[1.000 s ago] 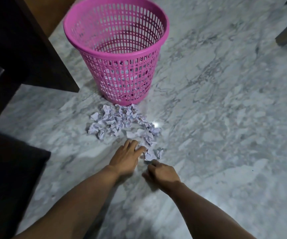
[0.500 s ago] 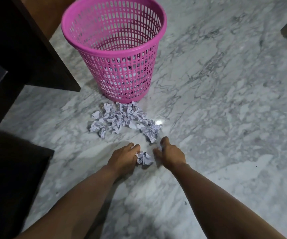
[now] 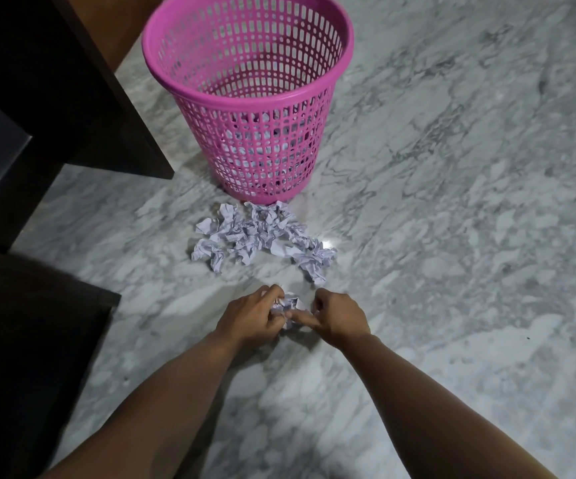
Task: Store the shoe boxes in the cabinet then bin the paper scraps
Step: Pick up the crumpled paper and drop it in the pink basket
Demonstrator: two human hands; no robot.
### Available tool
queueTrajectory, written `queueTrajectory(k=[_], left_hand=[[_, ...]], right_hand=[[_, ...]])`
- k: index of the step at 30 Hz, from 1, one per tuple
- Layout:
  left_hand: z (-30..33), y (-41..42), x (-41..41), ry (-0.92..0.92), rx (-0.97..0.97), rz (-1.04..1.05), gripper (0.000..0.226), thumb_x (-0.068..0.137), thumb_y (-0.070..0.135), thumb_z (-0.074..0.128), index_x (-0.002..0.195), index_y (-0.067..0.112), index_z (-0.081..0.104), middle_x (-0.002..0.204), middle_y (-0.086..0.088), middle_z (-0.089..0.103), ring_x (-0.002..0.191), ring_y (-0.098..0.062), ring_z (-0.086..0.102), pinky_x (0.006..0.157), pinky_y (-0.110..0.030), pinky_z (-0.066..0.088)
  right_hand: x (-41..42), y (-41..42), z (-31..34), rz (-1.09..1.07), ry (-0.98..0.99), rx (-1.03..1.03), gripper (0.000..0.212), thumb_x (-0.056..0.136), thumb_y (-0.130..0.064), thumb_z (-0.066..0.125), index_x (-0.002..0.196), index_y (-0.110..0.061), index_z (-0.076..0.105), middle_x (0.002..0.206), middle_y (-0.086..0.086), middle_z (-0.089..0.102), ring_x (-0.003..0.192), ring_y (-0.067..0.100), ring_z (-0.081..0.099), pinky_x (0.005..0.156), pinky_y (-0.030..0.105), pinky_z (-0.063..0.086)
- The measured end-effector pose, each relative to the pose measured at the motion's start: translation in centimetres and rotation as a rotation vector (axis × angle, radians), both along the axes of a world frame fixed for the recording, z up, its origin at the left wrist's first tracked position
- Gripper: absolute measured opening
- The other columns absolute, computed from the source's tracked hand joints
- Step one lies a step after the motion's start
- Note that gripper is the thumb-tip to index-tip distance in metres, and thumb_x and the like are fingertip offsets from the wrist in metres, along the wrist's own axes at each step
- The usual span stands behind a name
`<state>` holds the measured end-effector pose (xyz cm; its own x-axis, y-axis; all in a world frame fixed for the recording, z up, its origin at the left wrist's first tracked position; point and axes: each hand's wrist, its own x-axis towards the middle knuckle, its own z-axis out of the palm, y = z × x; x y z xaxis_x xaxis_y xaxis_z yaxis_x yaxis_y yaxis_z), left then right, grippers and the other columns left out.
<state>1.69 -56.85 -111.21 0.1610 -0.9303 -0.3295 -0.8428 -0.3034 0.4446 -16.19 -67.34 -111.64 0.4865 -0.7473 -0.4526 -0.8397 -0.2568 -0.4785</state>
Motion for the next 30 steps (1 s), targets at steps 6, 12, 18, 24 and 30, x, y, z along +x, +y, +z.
queueTrajectory(k=[6,12,18,24,30], left_hand=[[-0.3,0.9,-0.2,0.006,-0.054,0.001,0.065,0.09,0.031,0.046,0.151,0.038,0.028,0.142,0.002,0.055,0.108,-0.028,0.064,0.086,-0.039,0.052],[-0.8,1.5,0.4,-0.09,-0.097,-0.039,0.071,0.088,0.062,0.05,0.151,0.037,0.027,0.135,0.004,0.056,0.116,-0.023,0.06,0.085,-0.038,0.053],[-2.6,2.1,0.5,-0.333,-0.141,-0.282,0.038,0.099,0.058,0.041,0.117,0.026,0.05,0.112,-0.002,0.05,0.097,-0.027,0.059,0.062,-0.04,0.052],[-0.3,-2.2,1.7,0.012,-0.168,-0.065,0.015,0.097,0.037,0.049,0.101,0.022,0.05,0.104,-0.002,0.061,0.09,-0.033,0.064,0.071,-0.041,0.052],[9.8,-8.1,5.2,0.202,-0.61,0.193,0.014,0.098,0.029,0.052,0.09,0.018,0.053,0.077,0.005,0.061,0.067,-0.02,0.058,0.061,-0.037,0.048]], right_hand=[[1.5,0.7,-1.0,0.173,0.133,-0.09,0.045,0.095,-0.066,0.049,0.103,-0.022,0.057,0.112,0.005,0.068,0.102,0.03,0.065,0.072,0.035,0.041],[-0.3,0.3,-1.2,-0.018,-0.047,-0.034,0.043,0.094,-0.055,0.055,0.071,-0.021,0.042,0.07,-0.003,0.056,0.075,0.027,0.058,0.06,0.033,0.038],[-1.7,0.6,-1.9,-0.035,-0.16,-0.046,0.045,0.086,-0.063,0.048,0.068,-0.022,0.045,0.061,-0.003,0.055,0.065,0.023,0.056,0.058,0.037,0.042],[0.7,0.5,0.3,-0.026,-0.383,-0.09,0.046,0.089,-0.059,0.055,0.064,-0.023,0.041,0.054,-0.003,0.045,0.054,0.014,0.044,0.056,0.039,0.043],[6.8,-4.4,10.4,-0.215,-0.806,-0.118,0.04,0.096,-0.036,0.063,0.067,-0.012,0.05,0.057,-0.009,0.037,0.056,0.009,0.035,0.055,0.032,0.034]])
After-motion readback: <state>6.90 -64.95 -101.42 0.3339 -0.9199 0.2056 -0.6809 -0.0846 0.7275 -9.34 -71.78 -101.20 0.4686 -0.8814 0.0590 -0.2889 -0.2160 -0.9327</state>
